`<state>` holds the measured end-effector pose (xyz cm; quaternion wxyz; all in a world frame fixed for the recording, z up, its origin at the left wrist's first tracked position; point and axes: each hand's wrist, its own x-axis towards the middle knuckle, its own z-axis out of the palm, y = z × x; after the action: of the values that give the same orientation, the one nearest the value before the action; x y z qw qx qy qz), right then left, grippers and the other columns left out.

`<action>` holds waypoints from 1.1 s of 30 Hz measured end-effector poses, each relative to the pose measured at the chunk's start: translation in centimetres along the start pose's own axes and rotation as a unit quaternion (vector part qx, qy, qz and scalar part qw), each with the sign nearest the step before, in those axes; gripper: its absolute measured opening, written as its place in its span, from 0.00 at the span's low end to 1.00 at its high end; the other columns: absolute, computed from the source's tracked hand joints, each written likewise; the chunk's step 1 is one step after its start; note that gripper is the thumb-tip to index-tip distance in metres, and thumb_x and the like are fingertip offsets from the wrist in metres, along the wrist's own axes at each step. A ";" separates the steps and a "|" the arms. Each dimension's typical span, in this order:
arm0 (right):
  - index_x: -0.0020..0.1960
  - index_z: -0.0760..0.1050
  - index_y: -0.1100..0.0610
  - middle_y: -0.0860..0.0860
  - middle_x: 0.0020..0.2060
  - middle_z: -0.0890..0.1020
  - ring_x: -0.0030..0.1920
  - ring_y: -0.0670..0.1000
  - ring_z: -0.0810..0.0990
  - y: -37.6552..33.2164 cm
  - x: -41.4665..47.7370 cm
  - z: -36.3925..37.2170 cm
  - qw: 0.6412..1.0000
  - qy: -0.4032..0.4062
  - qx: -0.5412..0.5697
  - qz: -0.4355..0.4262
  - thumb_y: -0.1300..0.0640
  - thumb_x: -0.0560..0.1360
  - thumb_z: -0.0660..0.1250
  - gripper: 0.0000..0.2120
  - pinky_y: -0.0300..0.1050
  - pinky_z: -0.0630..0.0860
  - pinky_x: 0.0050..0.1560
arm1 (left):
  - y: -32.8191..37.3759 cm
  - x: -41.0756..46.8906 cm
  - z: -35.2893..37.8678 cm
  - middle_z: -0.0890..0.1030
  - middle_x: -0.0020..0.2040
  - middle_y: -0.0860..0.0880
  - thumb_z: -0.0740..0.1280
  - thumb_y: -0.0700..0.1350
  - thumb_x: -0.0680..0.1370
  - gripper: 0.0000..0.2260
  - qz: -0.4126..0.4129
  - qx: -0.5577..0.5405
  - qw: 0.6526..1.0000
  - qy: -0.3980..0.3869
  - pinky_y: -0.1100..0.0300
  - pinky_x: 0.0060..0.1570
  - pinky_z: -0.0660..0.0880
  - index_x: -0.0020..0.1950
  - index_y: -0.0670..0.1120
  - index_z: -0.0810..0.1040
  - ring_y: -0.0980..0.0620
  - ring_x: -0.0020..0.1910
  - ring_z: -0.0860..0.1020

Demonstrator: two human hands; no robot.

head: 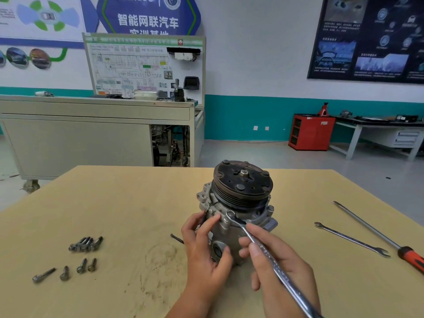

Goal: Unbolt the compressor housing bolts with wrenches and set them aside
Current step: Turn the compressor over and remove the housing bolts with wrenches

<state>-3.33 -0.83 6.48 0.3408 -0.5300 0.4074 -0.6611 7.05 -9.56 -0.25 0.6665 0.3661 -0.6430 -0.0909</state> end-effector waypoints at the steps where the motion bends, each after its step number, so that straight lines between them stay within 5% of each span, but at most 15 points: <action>1: 0.47 0.82 0.36 0.48 0.40 0.85 0.29 0.45 0.79 -0.2 0.2 -0.1 1.000 -0.011 0.013 0.016 0.52 0.66 0.69 0.13 0.37 0.71 0.23 | 0.0 0.0 0.0 0.64 0.64 0.48 0.65 0.48 0.68 0.24 -0.004 -0.001 1.000 -0.001 0.67 0.67 0.61 0.63 0.60 0.69 0.54 0.68 0.64; 4: 0.47 0.83 0.40 0.50 0.38 0.85 0.28 0.45 0.76 -0.6 0.9 -0.5 0.998 -0.033 0.035 0.040 0.51 0.69 0.72 0.08 0.36 0.68 0.22 | -0.1 -0.1 -0.1 0.63 0.64 0.48 0.64 0.48 0.67 0.24 -0.007 -0.002 1.000 -0.003 0.69 0.67 0.59 0.63 0.58 0.69 0.57 0.68 0.62; 6: 0.45 0.84 0.48 0.55 0.35 0.84 0.28 0.46 0.77 -0.4 1.7 -1.0 0.995 -0.059 0.048 0.069 0.54 0.68 0.65 0.11 0.35 0.66 0.20 | -0.2 -0.1 0.0 0.63 0.64 0.48 0.63 0.47 0.67 0.24 -0.004 -0.002 1.000 -0.001 0.70 0.67 0.59 0.63 0.59 0.69 0.58 0.68 0.62; 9: 0.32 0.82 0.62 0.60 0.25 0.79 0.22 0.49 0.73 0.4 2.7 -2.0 0.968 -0.149 0.077 0.187 0.59 0.72 0.61 0.15 0.35 0.62 0.18 | -0.4 0.0 0.2 0.63 0.64 0.46 0.63 0.47 0.67 0.25 0.000 -0.001 1.000 0.007 0.72 0.65 0.59 0.63 0.60 0.68 0.60 0.68 0.62; 11: 0.32 0.78 0.64 0.60 0.23 0.76 0.20 0.48 0.70 0.8 3.5 -2.4 0.951 -0.127 0.143 0.243 0.55 0.67 0.65 0.12 0.35 0.61 0.17 | -0.4 -0.1 0.1 0.63 0.64 0.47 0.63 0.46 0.67 0.25 0.007 -0.002 1.000 0.007 0.71 0.66 0.59 0.63 0.60 0.68 0.59 0.68 0.62; 14: 0.35 0.80 0.58 0.58 0.27 0.78 0.23 0.47 0.74 0.7 4.3 -3.3 0.931 -0.091 0.304 0.180 0.44 0.54 0.80 0.21 0.34 0.65 0.18 | -0.4 0.2 0.2 0.64 0.63 0.47 0.62 0.45 0.67 0.25 0.014 0.004 1.000 0.012 0.70 0.66 0.60 0.63 0.59 0.68 0.59 0.68 0.63; 18: 0.39 0.84 0.53 0.56 0.35 0.83 0.33 0.47 0.80 -0.2 3.6 -3.3 0.975 -0.100 0.196 0.038 0.36 0.56 0.77 0.23 0.33 0.69 0.24 | -0.4 0.1 0.2 0.64 0.63 0.47 0.62 0.46 0.66 0.25 0.012 0.005 1.000 0.018 0.66 0.66 0.61 0.62 0.60 0.68 0.58 0.67 0.63; 21: 0.44 0.85 0.50 0.58 0.38 0.84 0.36 0.49 0.82 -0.4 2.5 -2.5 0.990 -0.076 0.119 0.009 0.52 0.65 0.73 0.08 0.35 0.71 0.24 | -0.5 0.1 0.2 0.64 0.63 0.48 0.62 0.46 0.67 0.24 0.011 0.004 1.000 0.018 0.61 0.65 0.65 0.62 0.60 0.68 0.56 0.67 0.64; 24: 0.44 0.85 0.45 0.57 0.39 0.85 0.36 0.50 0.83 0.2 1.9 -1.8 0.996 -0.050 0.074 -0.004 0.65 0.71 0.66 0.16 0.36 0.72 0.24 | -0.4 0.0 0.2 0.64 0.63 0.48 0.62 0.46 0.67 0.25 0.011 0.006 1.000 0.014 0.65 0.66 0.62 0.63 0.61 0.68 0.57 0.67 0.63; 30: 0.47 0.83 0.46 0.52 0.37 0.85 0.35 0.49 0.83 0.8 2.1 -1.0 0.999 -0.018 0.007 -0.045 0.59 0.68 0.61 0.15 0.36 0.73 0.25 | -0.3 0.1 0.2 0.64 0.63 0.46 0.62 0.46 0.67 0.24 0.013 0.006 1.000 0.013 0.70 0.66 0.59 0.63 0.59 0.68 0.58 0.67 0.63; 33: 0.38 0.85 0.56 0.59 0.32 0.83 0.29 0.50 0.80 0.6 5.1 -2.3 0.989 -0.081 0.099 0.070 0.62 0.64 0.62 0.12 0.35 0.69 0.22 | -0.1 0.2 0.1 0.64 0.63 0.47 0.62 0.46 0.67 0.24 0.008 0.004 1.000 0.012 0.70 0.66 0.59 0.62 0.60 0.68 0.59 0.67 0.63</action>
<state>-6.60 -5.17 7.86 0.4686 -0.5160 0.3473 -0.6273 7.01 -9.82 -0.19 0.6735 0.3647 -0.6381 -0.0788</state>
